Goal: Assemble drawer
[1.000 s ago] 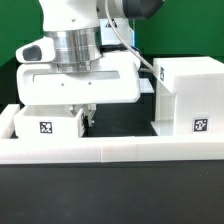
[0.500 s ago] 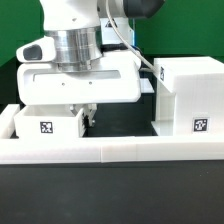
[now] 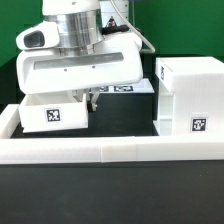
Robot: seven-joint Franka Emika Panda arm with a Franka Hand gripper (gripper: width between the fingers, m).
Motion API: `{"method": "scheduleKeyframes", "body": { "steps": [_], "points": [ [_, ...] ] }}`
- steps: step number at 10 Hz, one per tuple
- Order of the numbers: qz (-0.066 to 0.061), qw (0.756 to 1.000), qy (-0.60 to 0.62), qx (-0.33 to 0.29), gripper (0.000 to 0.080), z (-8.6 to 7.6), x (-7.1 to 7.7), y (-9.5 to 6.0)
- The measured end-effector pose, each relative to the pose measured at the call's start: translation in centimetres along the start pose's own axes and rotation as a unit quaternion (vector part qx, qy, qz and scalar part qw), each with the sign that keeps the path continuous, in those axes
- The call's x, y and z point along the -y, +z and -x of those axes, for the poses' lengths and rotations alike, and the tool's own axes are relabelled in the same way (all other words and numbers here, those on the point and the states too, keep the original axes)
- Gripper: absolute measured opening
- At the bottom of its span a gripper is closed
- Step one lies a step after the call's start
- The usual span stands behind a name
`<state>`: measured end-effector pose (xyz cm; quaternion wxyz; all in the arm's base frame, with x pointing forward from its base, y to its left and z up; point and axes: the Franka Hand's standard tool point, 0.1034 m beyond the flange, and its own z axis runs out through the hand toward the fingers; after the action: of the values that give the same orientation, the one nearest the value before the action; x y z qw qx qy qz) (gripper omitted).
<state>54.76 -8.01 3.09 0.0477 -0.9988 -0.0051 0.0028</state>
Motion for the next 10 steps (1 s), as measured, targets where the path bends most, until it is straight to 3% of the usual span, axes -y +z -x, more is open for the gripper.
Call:
{"method": "scheduleKeyframes", "body": {
  "steps": [4, 7, 10],
  "points": [
    [0.0, 0.996, -0.094, 0.002, 0.0042, 0.1, -0.1, 0.2],
    [0.029, 0.95, -0.311, -0.003, 0.0042, 1.2, 0.6, 0.1],
    [0.034, 0.917, -0.397, 0.003, 0.0042, 1.5, 1.3, 0.1]
  ]
}}
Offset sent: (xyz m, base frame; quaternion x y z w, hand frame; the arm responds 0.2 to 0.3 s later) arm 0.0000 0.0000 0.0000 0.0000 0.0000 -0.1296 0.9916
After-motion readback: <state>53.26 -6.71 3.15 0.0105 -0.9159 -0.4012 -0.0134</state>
